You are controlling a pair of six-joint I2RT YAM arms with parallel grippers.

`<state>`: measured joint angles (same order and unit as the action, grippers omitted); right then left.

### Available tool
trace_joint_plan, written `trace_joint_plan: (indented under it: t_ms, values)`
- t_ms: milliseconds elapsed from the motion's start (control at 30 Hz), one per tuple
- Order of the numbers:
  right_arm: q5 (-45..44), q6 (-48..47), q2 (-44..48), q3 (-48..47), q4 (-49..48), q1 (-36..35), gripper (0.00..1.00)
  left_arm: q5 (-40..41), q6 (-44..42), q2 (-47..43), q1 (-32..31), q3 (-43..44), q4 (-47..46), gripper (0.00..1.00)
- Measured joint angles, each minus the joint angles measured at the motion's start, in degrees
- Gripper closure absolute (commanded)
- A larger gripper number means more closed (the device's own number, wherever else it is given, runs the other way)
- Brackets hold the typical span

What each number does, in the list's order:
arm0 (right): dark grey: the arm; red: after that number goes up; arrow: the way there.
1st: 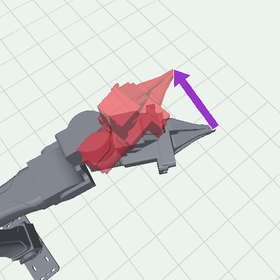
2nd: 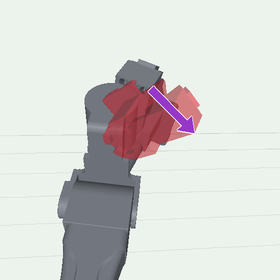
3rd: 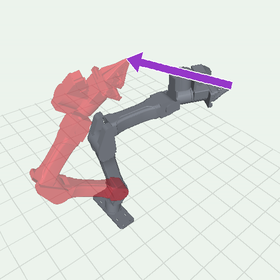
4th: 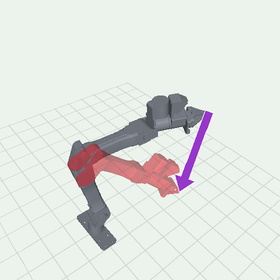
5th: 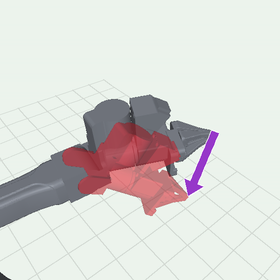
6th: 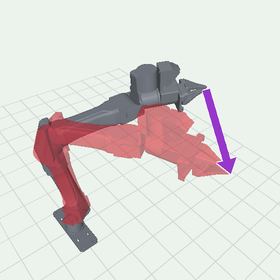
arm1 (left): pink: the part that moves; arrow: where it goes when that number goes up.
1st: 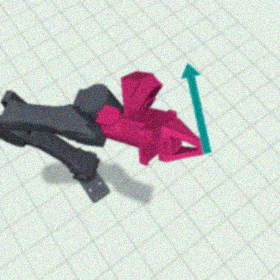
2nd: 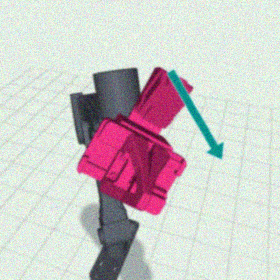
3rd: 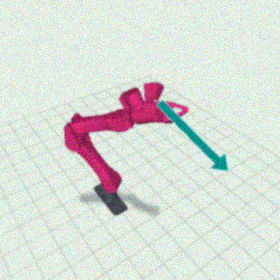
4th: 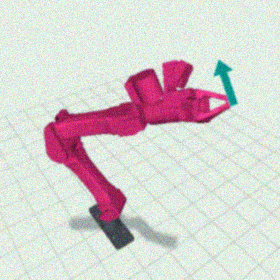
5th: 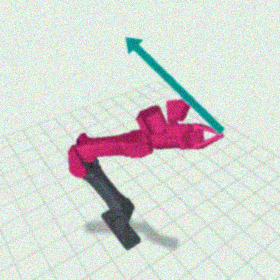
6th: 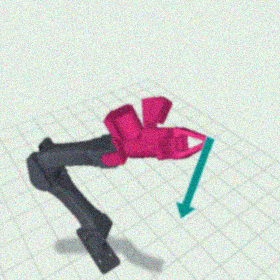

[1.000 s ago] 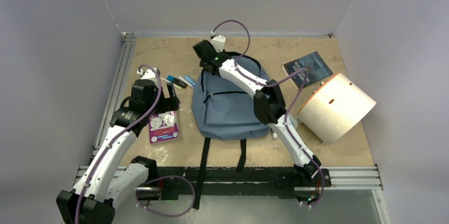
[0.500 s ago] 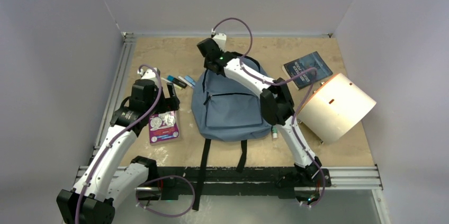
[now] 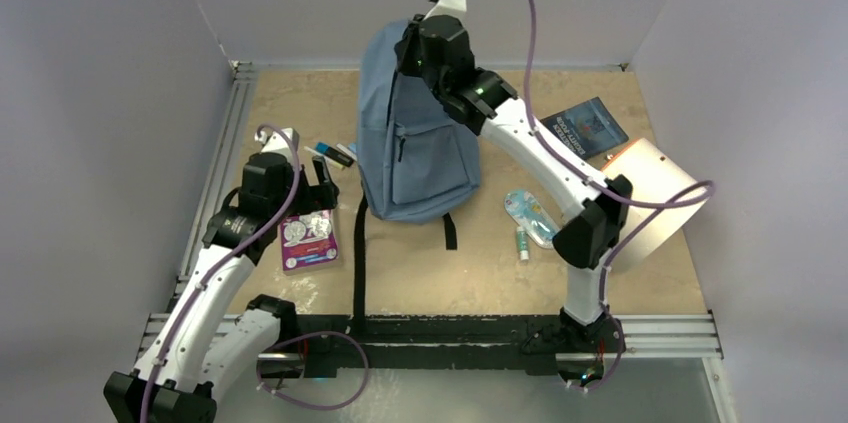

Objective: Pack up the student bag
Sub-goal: Pick up the student bag at the center of the board, then adjust the student bag at the center of the board.

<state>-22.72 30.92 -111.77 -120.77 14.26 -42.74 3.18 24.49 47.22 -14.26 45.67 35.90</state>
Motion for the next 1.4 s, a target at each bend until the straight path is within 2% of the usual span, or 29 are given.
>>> trace_joint_plan:
  t_ms: [133, 300, 500, 633, 700, 833, 1067, 1400]
  values:
    - [-0.07, -4.66, 6.01, 4.66, -3.63, 0.02, 1.0, -0.24, 0.0, -2.27, 0.0, 0.0, -0.31, 0.08]
    - [0.2, -15.19, 13.22, 15.3, -12.17, 0.02, 1.0, -1.92, -0.04, -4.74, 0.0, 0.0, -1.4, 0.08]
    - [6.58, -32.85, 20.52, 31.85, -28.83, 0.76, 1.0, -4.55, -0.04, -7.26, 0.0, 0.0, -3.08, 0.07]
    - [14.67, -38.97, 21.84, 35.67, -33.62, 3.76, 1.0, -6.19, 1.25, -8.15, 0.0, 0.0, -4.22, 0.07]
    - [19.63, -39.8, 22.27, 36.52, -34.42, 6.32, 1.0, -7.63, 2.82, -7.52, 0.0, 0.74, -4.37, 0.06]
    - [29.44, -39.93, 26.95, 43.56, -37.18, 9.84, 1.0, -11.08, 6.43, -1.42, 0.0, 10.05, -4.79, 0.05]
    - [39.47, -37.48, 37.09, 58.31, -41.94, 8.96, 1.0, -19.26, 10.38, 12.79, 0.0, 26.51, -13.64, 0.03]
    - [45.44, -30.64, 41.11, 67.19, -48.02, 9.01, 1.0, -29.03, 16.85, 25.59, 0.0, 26.53, -23.1, 0.03]
